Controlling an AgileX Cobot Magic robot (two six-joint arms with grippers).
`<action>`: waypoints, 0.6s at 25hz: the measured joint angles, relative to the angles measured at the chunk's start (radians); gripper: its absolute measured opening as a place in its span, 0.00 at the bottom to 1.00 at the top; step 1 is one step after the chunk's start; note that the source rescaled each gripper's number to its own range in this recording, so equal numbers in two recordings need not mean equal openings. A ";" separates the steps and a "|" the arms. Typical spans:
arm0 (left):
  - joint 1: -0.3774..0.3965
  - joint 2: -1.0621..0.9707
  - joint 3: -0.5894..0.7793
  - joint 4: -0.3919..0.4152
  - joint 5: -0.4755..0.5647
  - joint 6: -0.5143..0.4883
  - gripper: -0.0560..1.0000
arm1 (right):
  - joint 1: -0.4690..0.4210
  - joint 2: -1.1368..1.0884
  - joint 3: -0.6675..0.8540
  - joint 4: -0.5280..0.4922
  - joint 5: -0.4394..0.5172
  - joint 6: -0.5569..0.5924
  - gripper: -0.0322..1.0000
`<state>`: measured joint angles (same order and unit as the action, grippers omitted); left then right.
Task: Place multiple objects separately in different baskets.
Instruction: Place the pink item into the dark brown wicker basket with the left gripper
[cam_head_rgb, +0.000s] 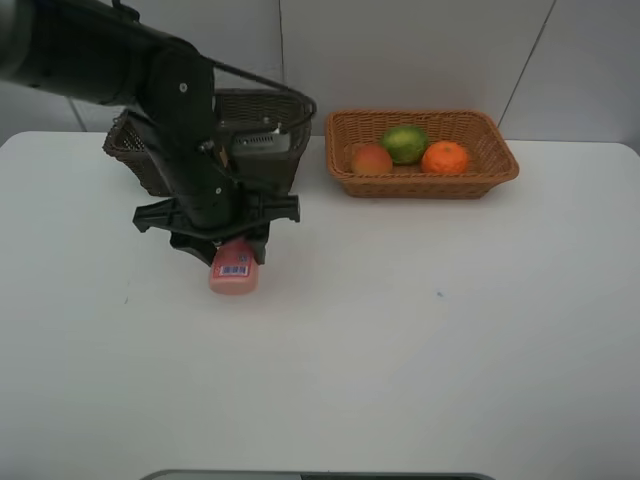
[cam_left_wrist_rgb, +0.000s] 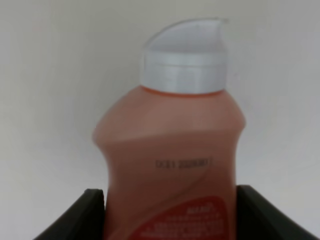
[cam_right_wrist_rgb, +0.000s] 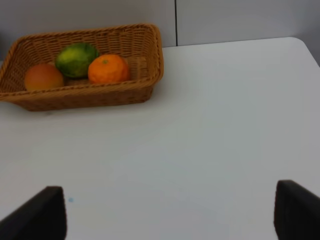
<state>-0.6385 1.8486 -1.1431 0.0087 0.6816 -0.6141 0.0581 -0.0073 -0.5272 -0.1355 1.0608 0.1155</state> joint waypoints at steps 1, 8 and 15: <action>0.010 0.000 -0.032 0.009 0.018 0.022 0.06 | 0.000 0.000 0.000 0.000 0.000 0.000 0.91; 0.084 0.024 -0.275 0.135 0.060 0.101 0.06 | 0.000 0.000 0.000 0.000 0.000 0.000 0.91; 0.119 0.127 -0.426 0.286 -0.058 0.111 0.06 | 0.000 0.000 0.000 0.000 0.000 0.000 0.91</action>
<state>-0.5197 1.9759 -1.5690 0.2948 0.6238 -0.5030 0.0581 -0.0073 -0.5272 -0.1355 1.0608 0.1155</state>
